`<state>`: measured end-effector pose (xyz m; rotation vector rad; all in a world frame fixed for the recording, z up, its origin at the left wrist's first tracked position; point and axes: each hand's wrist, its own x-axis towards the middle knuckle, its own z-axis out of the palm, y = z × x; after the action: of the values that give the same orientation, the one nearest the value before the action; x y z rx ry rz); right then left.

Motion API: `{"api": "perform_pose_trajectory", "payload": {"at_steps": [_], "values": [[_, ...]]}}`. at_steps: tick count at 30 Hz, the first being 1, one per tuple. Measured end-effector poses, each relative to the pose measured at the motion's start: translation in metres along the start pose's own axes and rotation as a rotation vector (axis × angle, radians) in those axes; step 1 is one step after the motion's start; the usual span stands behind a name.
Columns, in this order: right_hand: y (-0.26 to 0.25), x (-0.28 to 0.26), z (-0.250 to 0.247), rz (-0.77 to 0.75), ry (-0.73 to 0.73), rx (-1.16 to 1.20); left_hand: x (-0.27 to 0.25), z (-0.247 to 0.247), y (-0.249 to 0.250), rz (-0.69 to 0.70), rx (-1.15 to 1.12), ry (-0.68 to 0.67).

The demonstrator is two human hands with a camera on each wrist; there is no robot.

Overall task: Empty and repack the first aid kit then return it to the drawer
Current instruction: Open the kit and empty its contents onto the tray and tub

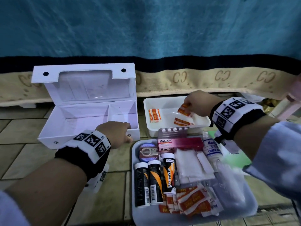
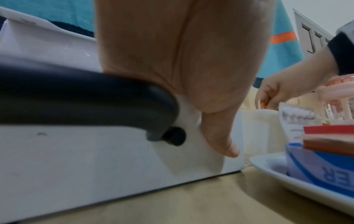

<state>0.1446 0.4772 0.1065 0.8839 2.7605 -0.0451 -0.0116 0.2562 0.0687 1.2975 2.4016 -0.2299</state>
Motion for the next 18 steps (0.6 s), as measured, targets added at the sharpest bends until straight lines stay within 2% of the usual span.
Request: {"api": "perform_pose_trajectory", "payload": {"at_steps": [5, 7, 9, 10, 11, 14, 16, 18], "values": [[0.002, -0.020, -0.017, 0.007, 0.156, 0.097, 0.000, 0.000, 0.000, -0.004, -0.002, -0.001], [0.000, -0.034, -0.027, 0.010, 0.264, 0.136, 0.001, 0.000, 0.000, -0.003, 0.001, 0.001], [-0.004, -0.058, -0.039, -0.011, 0.345, 0.251, 0.001, 0.000, 0.000, 0.003, 0.006, 0.002], [-0.007, -0.073, -0.043, -0.039, 0.315, 0.325, 0.001, 0.000, 0.000, 0.006, 0.010, 0.001], [-0.011, -0.089, -0.045, -0.085, 0.224, 0.371, 0.001, 0.000, 0.000, 0.009, 0.015, 0.001], [-0.027, -0.129, -0.030, -0.255, -0.141, 0.277, 0.001, 0.001, 0.000, 0.014, 0.024, 0.006], [-0.037, -0.146, -0.008, -0.329, -0.237, 0.202, 0.001, 0.001, 0.000, 0.015, 0.027, 0.002], [-0.044, -0.155, 0.014, -0.367, -0.265, 0.173, 0.001, 0.001, 0.001, 0.017, 0.028, 0.000]]}}
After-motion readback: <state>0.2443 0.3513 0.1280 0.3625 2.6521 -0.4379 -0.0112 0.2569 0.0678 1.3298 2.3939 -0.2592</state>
